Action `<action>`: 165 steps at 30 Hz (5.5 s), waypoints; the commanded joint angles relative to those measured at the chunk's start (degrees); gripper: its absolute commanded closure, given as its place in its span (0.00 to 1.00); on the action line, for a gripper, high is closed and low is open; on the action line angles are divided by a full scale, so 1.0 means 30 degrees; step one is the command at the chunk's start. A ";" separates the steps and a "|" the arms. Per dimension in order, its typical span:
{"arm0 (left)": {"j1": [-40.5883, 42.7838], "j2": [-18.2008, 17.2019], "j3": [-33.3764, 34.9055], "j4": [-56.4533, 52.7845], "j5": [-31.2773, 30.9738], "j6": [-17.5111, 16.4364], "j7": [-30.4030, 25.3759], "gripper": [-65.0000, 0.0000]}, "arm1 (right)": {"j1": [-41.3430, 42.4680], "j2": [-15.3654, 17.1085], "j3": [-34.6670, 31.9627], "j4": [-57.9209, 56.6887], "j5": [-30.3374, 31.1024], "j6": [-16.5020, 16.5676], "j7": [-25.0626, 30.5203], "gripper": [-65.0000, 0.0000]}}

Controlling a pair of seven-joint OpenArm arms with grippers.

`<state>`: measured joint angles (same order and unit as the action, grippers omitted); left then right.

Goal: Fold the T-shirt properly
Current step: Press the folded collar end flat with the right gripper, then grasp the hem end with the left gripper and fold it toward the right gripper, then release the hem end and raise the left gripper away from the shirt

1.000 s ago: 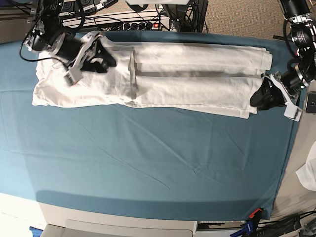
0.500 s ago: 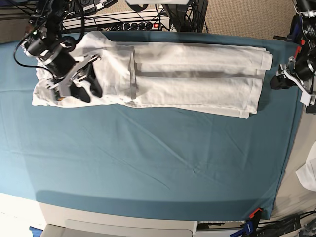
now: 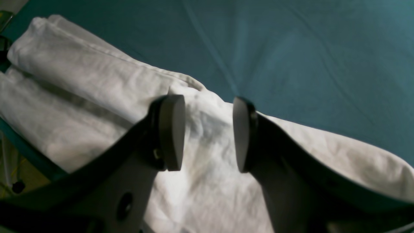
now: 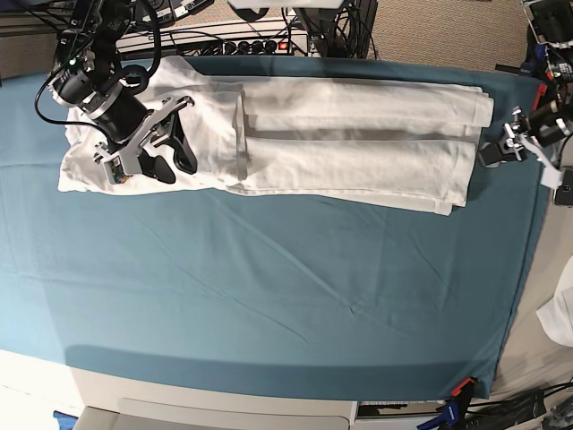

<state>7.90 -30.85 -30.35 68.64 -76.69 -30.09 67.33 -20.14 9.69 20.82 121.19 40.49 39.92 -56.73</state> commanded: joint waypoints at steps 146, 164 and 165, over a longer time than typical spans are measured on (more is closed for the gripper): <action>0.1880 0.9952 1.9045 1.4258 2.2076 0.4517 -0.6739 1.00 | 0.0102 0.0576 0.4452 0.0321 -1.0214 -0.8896 0.3971 0.62; 0.1865 0.9967 2.1791 1.5176 1.8491 -0.2135 -0.4605 1.00 | 0.0102 0.1712 0.4524 -0.0131 -1.1540 -0.7679 0.3832 0.49; 0.1865 0.9967 2.1478 1.5242 1.8491 -0.2062 -0.4641 1.00 | 0.0138 0.2091 0.4670 -0.0452 -1.1825 -0.7745 0.3949 0.49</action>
<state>13.65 -1.65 34.11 113.10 -20.12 -36.29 54.83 -20.08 15.16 34.17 119.15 5.54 17.30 -46.17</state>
